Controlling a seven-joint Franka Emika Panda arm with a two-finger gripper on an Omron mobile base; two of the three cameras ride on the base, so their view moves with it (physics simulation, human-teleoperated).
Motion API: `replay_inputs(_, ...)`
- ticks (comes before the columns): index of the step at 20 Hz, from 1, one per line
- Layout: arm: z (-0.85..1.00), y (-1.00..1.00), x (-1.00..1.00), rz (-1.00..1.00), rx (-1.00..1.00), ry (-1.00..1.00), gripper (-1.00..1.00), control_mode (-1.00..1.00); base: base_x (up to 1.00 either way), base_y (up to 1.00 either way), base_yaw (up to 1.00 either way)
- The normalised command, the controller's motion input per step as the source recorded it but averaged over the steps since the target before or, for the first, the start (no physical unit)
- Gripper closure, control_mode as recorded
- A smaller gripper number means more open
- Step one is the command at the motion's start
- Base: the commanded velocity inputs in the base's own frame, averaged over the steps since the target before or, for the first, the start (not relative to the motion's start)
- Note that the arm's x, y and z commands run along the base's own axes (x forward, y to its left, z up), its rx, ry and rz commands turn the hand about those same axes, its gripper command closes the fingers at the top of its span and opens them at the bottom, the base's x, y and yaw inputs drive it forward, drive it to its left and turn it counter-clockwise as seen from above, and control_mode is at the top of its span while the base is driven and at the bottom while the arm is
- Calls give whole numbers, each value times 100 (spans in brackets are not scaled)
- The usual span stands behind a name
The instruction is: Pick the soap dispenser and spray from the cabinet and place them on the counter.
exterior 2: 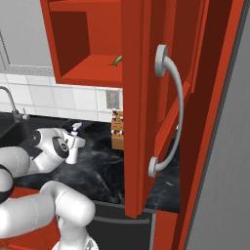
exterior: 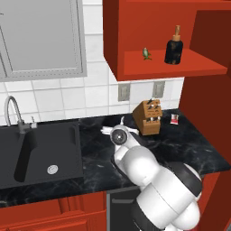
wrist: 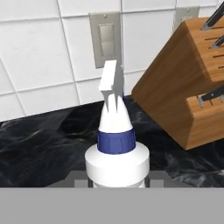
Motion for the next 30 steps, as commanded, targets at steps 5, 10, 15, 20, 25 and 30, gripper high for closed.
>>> replay_inputs(5,-22,0,0,-1,0,0,100,-100,0,0,0)
replay_inputs(10,-21,0,0,-2,0,0,100,-100,0,0,0)
replay_inputs(15,-18,0,-5,-2,0,0,100,-100,0,0,0)
replay_inputs(20,-28,0,-10,-1,0,-2,100,-100,0,0,0)
replay_inputs(25,-31,0,-14,0,0,-6,100,-100,0,0,0)
replay_inputs(30,-30,0,-17,0,0,-5,100,-100,0,0,0)
